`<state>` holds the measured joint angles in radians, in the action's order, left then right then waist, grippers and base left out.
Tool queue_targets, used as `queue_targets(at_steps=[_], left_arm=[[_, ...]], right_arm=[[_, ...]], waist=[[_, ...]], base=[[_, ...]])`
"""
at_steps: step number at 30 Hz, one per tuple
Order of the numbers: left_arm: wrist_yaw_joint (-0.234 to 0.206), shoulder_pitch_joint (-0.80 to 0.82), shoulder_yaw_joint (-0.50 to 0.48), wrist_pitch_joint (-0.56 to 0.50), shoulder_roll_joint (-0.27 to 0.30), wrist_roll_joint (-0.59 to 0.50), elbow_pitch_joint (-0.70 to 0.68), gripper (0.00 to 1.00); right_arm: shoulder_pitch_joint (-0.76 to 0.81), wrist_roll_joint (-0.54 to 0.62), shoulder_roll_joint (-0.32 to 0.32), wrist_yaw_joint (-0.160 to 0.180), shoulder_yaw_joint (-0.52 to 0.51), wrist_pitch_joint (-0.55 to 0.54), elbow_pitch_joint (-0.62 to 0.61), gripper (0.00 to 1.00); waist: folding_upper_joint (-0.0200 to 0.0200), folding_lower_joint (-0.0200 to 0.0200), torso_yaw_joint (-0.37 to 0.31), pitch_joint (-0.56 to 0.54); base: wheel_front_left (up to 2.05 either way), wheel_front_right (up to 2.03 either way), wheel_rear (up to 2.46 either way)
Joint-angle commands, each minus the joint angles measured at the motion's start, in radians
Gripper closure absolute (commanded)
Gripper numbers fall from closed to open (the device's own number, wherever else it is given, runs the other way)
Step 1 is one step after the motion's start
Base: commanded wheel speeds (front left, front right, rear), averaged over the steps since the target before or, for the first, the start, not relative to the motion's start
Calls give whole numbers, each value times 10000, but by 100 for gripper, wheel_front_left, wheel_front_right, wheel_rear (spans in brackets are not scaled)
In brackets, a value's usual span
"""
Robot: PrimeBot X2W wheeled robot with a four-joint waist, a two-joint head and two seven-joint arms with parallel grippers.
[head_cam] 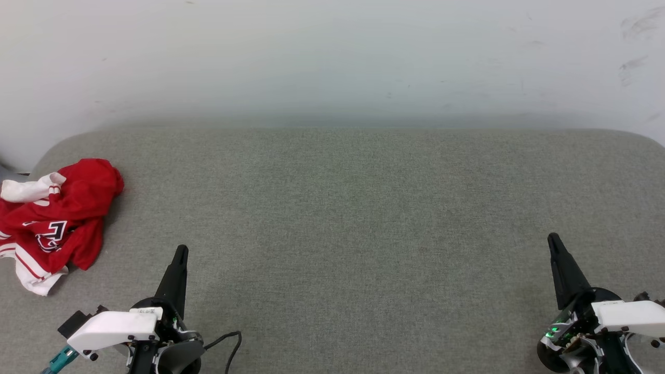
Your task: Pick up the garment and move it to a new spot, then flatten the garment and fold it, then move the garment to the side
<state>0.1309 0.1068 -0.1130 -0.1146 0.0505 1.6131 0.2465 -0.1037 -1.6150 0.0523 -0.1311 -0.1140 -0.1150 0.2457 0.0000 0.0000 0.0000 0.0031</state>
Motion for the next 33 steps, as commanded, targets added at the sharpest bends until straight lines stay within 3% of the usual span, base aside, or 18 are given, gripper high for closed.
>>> queue_targets(at_steps=[1,8,9,20,33], left_arm=[[23,65,-28,-18,-10,-3,-6,100],[23,65,-29,-18,-10,-3,-6,100],[0,0,-2,1,0,0,-1,0],[-4,-292,13,379,-25,-304,70,0],[-358,-231,-166,980,-20,-2597,-613,0]], right_arm=[[-123,44,-33,7,7,-7,5,100],[-123,44,-33,7,8,-6,5,100],[0,0,0,0,0,1,0,0],[319,324,-7,2,95,377,171,0],[377,2977,-9,2,152,980,-562,0]], waist=[[0,0,0,0],[0,0,0,0],[0,0,0,0],[0,0,4,12],[0,0,0,48]], base=[[0,0,0],[0,0,0],[0,0,0],[0,0,0],[0,0,0]])
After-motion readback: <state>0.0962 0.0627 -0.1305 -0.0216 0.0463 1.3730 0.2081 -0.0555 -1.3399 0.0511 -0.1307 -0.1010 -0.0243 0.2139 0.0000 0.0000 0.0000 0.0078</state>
